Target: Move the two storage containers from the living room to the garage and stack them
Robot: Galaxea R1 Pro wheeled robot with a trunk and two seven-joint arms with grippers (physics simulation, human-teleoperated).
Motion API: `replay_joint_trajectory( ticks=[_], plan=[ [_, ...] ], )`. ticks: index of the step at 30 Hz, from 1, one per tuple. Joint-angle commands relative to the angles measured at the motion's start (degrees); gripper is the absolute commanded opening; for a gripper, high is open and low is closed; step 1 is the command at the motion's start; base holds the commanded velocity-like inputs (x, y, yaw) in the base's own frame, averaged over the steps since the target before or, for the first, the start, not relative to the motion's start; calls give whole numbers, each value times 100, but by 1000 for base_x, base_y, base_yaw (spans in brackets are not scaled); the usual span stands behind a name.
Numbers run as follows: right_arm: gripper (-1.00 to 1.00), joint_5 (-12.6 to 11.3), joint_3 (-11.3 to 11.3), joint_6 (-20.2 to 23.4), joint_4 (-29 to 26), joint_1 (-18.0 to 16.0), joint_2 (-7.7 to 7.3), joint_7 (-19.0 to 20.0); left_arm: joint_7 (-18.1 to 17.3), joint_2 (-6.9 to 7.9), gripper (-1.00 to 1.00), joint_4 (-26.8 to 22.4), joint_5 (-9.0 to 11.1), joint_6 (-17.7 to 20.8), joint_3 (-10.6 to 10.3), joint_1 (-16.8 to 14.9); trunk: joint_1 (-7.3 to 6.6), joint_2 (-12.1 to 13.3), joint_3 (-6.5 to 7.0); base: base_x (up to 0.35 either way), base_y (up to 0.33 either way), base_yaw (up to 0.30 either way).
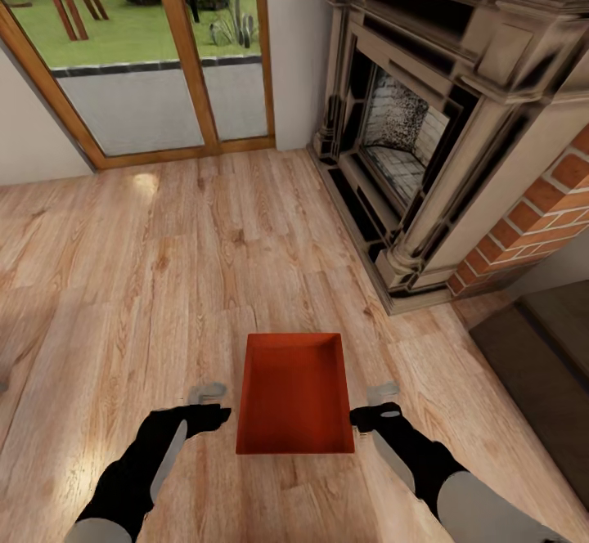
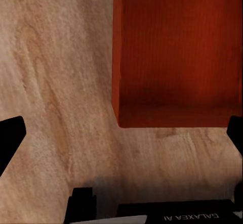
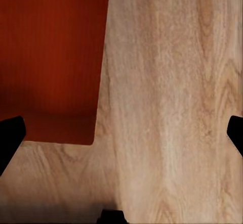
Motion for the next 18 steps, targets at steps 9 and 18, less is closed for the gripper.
replay_joint_trajectory(
  ticks=[9,18],
  plan=[
    [100,-98,39,-169,882,-572,149,-48,11,-308,100,1747,17,-263,-4,-1264,0,-2,-4,0,0,0],
    [100,-1016,40,-1023,1857,-1024,344,-47,78,-444,100,2904,-250,-948,-13,-1815,0,-2,-4,0,0,0]
  ],
)
